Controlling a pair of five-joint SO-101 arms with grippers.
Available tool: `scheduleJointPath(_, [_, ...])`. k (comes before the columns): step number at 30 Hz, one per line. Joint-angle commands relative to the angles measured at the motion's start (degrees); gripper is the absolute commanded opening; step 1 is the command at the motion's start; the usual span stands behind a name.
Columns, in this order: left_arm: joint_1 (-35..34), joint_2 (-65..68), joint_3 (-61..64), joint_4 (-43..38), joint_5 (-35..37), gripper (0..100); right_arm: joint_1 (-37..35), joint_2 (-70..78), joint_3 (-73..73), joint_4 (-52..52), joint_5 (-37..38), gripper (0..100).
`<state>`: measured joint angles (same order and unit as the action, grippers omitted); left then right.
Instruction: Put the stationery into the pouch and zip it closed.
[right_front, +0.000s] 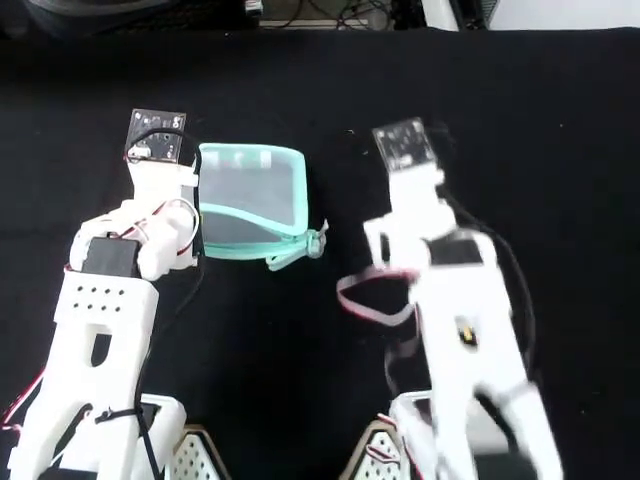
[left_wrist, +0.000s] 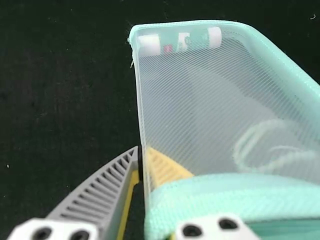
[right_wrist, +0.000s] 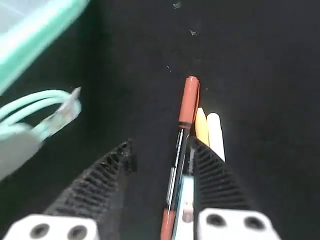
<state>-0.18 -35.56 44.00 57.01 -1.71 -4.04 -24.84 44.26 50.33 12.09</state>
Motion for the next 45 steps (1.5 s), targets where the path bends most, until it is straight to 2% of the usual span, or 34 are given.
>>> scheduleJointPath(1, [-0.66,0.79,0.92,-0.18,0.09,3,2.29,18.68,-12.44,-2.11,-0.09,17.4])
scheduleJointPath(6, [-0.66,0.79,0.84,-0.18,0.09,3,5.71,33.71,-29.67,6.86,2.02,17.5])
scheduleJointPath(13, [-0.57,0.79,0.84,-0.18,0.09,3,5.80,46.73,-47.52,13.98,4.04,17.4])
scheduleJointPath(20, [-0.66,0.79,0.84,-0.18,0.09,3,3.96,57.89,-58.59,19.52,7.12,17.4])
scheduleJointPath(28, [-0.66,0.79,0.84,-0.18,0.09,3,4.04,66.24,-66.95,26.20,7.21,16.3])
scheduleJointPath(32, [-0.66,0.79,0.84,-0.18,0.09,3,4.22,65.98,-70.99,28.40,7.30,0.8])
scheduleJointPath(39, [-0.66,0.79,0.84,-0.09,0.09,3,3.16,56.13,-72.31,34.29,7.30,1.3])
scheduleJointPath(45, [-0.66,0.79,0.84,-0.09,0.09,3,1.76,34.42,-63.43,36.13,7.30,1.3])
